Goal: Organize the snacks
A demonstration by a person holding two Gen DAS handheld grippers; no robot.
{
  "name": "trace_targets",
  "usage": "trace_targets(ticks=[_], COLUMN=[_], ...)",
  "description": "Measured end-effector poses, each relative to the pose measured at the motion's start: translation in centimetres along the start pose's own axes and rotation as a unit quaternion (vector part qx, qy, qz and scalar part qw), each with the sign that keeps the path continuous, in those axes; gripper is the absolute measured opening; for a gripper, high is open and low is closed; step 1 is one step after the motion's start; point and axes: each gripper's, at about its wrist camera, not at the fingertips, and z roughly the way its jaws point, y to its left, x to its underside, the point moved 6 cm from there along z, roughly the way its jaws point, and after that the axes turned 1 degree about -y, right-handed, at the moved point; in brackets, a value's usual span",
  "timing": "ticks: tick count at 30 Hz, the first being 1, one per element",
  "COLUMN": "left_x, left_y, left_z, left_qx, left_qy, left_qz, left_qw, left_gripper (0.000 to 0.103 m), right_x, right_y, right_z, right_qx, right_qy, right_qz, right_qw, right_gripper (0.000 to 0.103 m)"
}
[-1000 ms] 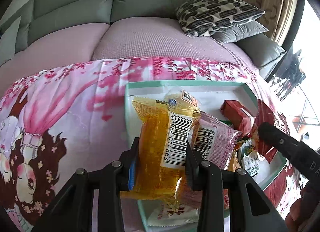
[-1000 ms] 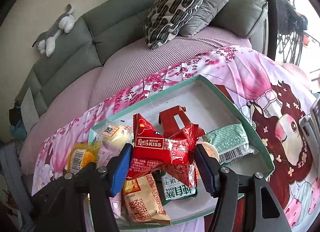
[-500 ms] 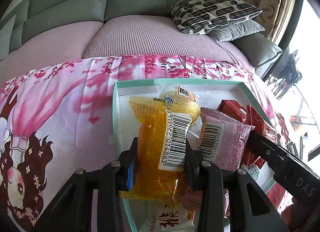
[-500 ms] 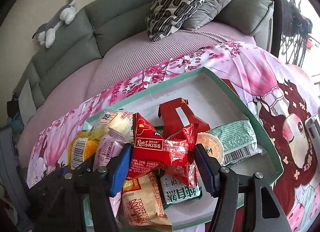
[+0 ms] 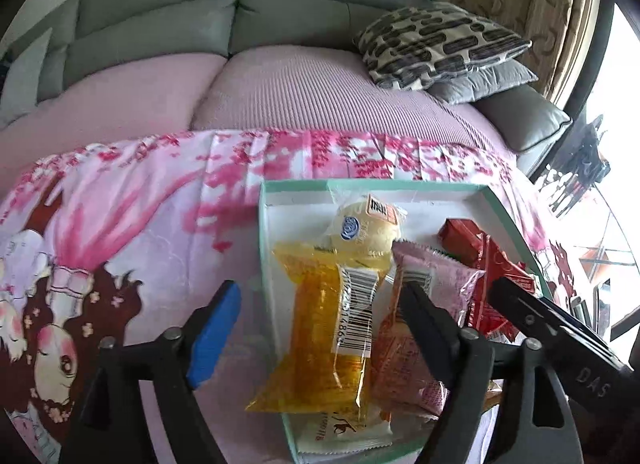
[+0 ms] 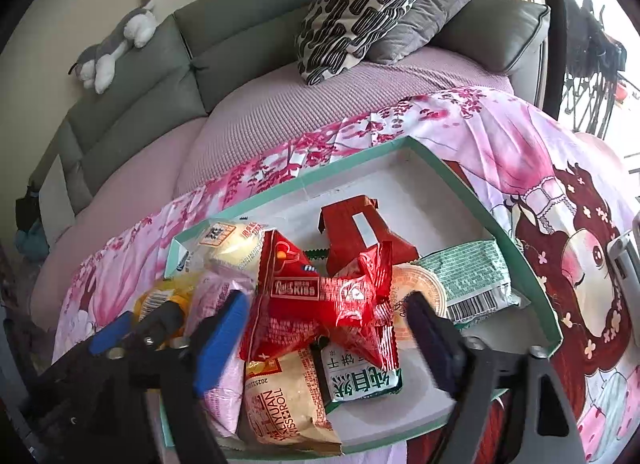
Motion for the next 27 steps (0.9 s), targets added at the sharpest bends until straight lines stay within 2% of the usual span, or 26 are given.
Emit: trace_targets(ticks=[2, 8, 12, 14, 17, 19, 27], left_x=[0.0, 0.5, 0.8, 1.5, 3.4, 4.7, 9.8], left_y=[0.5, 2.1, 3.6, 4.5, 6.0, 6.8, 9.3], left_z=[-0.4, -1.8, -3.3, -3.9, -5.2, -5.9, -7.2], left_qx=[-0.012, -0.048, -0.072, -0.111, -0.193, -0.217, -0.234], left_qy=[-0.008, -0.021, -0.038, -0.036, -0.031, -0.023, 0.029], left_qz=[-0.008, -0.019, -0.035, -0.032, -0.024, -0.023, -0.033], left_qw=[0.9999, 0.9984, 0.996, 0.9927, 0.9803, 0.9755, 0.9712], left_gripper=[0.095, 0.103, 0.103, 0.103, 0.103, 0.103, 0.103], right_x=[-0.1, 0.2, 0.7, 1.1, 2.1, 2.9, 7.2], right_y=[-0.3, -0.4, -0.2, 0.0, 0.7, 1.2, 3.4], right_z=[-0.4, -0.8, -1.5, -2.2, -3.3, -4.0, -5.8], right_qx=[0.004, 0.012, 0.016, 0.018, 0.021, 0.021, 0.013], right_qy=[-0.006, -0.004, -0.01, -0.014, -0.02, -0.022, -0.016], right_qz=[0.001, -0.012, -0.022, -0.029, -0.043, -0.052, -0.1], right_qw=[1.0, 1.0, 1.0, 0.999, 0.999, 0.998, 0.995], right_gripper=[0.103, 0.103, 0.103, 0.103, 0.103, 0.103, 0.103])
